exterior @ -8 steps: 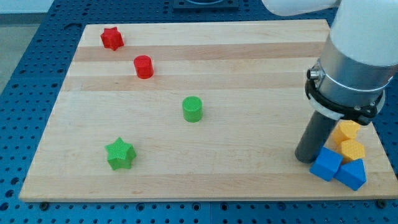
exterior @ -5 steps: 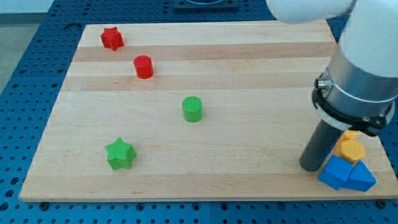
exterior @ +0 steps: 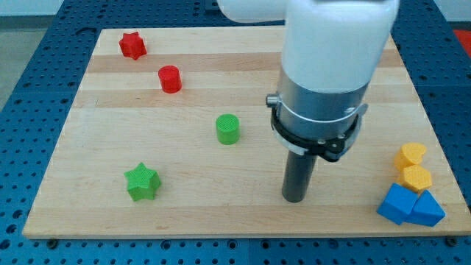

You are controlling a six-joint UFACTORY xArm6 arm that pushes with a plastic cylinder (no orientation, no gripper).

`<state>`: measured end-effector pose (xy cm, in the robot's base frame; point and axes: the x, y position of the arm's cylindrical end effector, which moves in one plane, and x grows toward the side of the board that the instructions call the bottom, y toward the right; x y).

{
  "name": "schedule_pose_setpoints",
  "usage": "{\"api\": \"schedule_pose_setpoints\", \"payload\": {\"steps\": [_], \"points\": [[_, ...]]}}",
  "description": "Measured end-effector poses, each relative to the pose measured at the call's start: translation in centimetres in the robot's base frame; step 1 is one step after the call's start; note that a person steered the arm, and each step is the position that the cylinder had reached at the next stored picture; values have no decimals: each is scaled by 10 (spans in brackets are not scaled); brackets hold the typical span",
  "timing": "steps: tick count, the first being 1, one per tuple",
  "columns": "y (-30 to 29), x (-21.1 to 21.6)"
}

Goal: Push the green circle up a bit

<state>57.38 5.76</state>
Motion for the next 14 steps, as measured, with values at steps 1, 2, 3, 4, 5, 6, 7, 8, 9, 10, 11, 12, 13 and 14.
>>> {"api": "schedule_pose_setpoints", "payload": {"steps": [1, 2, 3, 4, 5, 6, 7, 8, 9, 10, 11, 12, 13, 14], "points": [[-24, 0], [-53, -3], [-69, -12], [-86, -22], [-98, -32], [-119, -41], [-142, -44], [-149, -50], [-149, -52], [-145, -67], [-142, -83], [-114, -83], [-102, -76], [-103, -85]]}}
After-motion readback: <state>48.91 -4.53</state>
